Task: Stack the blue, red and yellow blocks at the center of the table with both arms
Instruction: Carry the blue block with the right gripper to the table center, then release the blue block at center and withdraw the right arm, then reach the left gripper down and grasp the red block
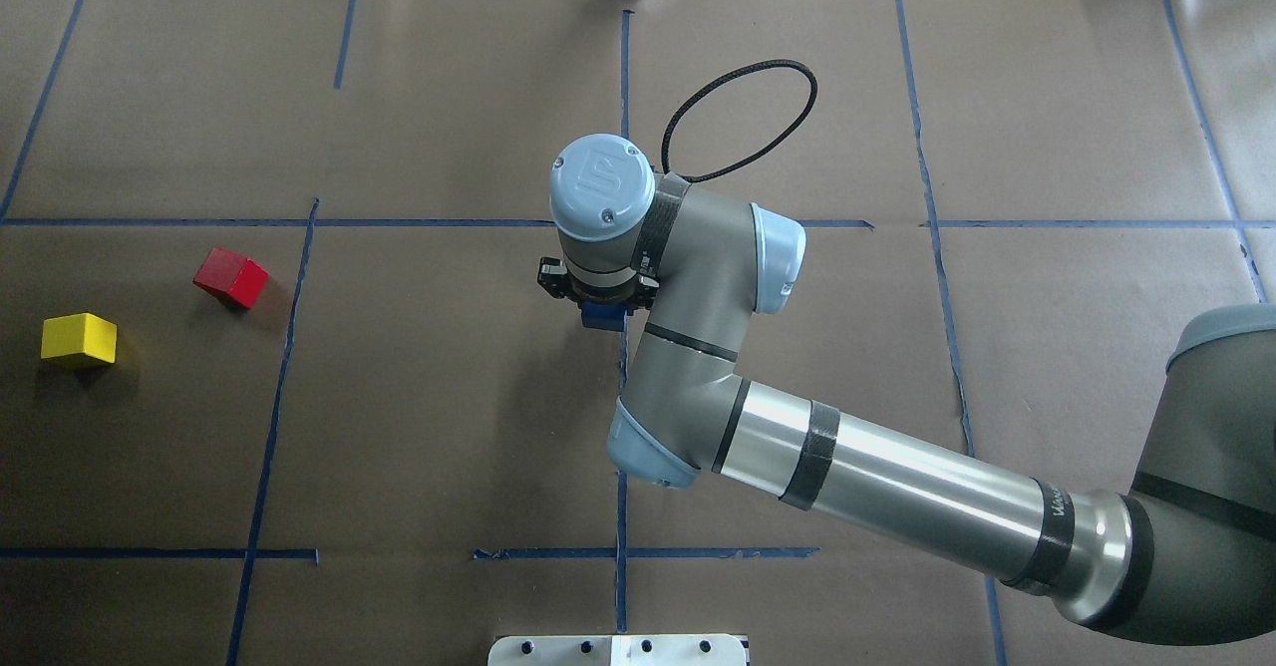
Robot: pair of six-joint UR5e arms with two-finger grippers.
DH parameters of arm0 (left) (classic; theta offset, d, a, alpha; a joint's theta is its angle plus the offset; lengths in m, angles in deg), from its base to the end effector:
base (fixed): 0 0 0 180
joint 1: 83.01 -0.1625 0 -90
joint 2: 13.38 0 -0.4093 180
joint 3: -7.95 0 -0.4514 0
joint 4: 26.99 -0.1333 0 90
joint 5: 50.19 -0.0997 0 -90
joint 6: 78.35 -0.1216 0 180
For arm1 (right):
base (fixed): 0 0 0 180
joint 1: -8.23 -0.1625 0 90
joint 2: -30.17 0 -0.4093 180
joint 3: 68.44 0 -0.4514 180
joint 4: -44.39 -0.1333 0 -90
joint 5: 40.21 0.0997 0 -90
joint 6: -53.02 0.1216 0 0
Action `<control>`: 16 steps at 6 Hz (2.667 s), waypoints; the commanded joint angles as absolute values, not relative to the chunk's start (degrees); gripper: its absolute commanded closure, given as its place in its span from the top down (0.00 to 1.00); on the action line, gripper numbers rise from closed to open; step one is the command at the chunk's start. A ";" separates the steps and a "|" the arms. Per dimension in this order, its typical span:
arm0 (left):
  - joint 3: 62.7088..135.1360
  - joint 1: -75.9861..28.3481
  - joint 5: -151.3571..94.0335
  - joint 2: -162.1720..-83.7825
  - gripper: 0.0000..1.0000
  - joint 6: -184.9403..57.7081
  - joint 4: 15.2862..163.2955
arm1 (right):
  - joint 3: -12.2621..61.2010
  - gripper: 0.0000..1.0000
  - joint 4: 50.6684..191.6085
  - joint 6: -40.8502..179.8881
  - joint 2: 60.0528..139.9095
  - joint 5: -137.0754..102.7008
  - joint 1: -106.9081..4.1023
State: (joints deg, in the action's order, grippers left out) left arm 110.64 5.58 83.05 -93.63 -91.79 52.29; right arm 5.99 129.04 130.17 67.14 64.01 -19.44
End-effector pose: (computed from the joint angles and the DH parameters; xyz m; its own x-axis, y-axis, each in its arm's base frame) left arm -0.0385 -0.4694 0.6440 0.7049 0.1575 -0.6916 -0.1935 0.9808 0.0261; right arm -0.6946 -0.4810 0.1528 0.7007 0.1240 0.7026 -0.1502 0.9883 -0.0246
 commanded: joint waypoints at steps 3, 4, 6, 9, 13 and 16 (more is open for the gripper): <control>111.13 5.58 83.05 -93.63 1.00 -91.79 52.55 | 9.41 1.00 132.86 122.14 67.44 69.78 -27.05; 111.57 5.49 82.87 -93.71 1.00 -91.79 52.47 | 10.83 1.00 135.42 115.92 69.09 74.70 -33.45; 111.75 4.88 82.96 -95.55 1.00 -91.36 55.25 | 16.96 1.00 135.53 98.31 82.39 83.41 -47.51; 109.30 4.09 82.61 -99.94 1.00 -91.18 66.86 | 20.84 1.00 135.10 61.31 100.33 86.25 -63.35; 106.30 -5.27 83.05 -106.02 1.00 -86.48 71.16 | 25.40 1.00 134.48 35.69 125.39 90.75 -82.38; 106.05 -23.63 79.82 -106.28 1.00 -55.31 91.16 | 28.33 1.00 134.39 40.89 127.03 90.75 -82.30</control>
State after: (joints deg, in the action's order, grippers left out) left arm 106.50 -17.72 81.64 -106.16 -64.57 84.45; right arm 28.05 134.45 40.20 126.72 90.75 -82.26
